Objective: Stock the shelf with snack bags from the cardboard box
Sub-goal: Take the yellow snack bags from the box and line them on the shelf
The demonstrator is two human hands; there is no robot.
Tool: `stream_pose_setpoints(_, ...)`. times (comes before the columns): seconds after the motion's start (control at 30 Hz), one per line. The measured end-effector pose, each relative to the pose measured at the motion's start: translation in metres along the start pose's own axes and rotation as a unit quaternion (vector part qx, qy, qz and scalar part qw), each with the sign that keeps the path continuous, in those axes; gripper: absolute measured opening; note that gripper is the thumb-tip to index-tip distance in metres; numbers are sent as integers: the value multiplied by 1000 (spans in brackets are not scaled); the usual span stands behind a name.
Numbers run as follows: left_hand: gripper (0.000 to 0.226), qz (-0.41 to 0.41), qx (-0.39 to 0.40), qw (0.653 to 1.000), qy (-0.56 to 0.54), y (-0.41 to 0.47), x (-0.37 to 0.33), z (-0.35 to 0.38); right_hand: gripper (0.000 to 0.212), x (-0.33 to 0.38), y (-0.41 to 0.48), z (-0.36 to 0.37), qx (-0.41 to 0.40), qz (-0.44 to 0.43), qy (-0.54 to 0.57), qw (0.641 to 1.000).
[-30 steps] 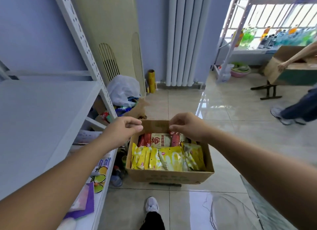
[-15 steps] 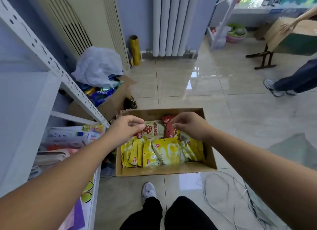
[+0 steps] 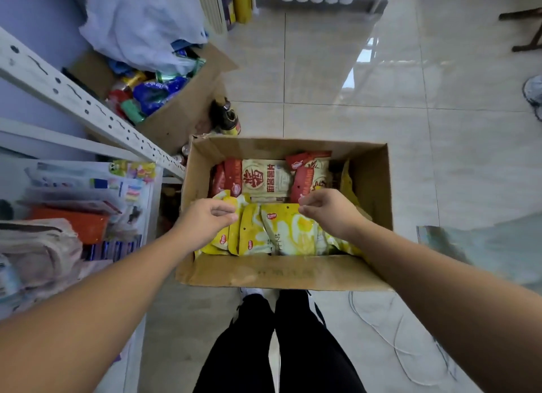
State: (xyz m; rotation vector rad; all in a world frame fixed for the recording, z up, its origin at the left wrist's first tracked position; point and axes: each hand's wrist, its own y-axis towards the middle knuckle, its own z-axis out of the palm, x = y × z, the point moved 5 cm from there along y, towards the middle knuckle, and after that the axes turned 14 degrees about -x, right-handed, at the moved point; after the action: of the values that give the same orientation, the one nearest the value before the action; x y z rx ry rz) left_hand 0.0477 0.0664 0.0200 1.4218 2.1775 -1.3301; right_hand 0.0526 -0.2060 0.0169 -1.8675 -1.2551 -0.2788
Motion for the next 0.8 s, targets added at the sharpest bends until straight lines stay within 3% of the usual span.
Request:
stream_pose_setpoints(0.37, 49, -99, -10, 994, -37, 76, 92, 90, 22, -97, 67, 54, -19, 108, 10, 994)
stream_pose_setpoints(0.67, 63, -144, -17, 989, -34, 109, 126, 136, 50, -149, 91, 71, -90, 176, 6, 980)
stream_pose_setpoints(0.8, 54, -149, -40, 988, -6, 123, 139, 141, 24, -149, 98, 87, -34, 166, 27, 985)
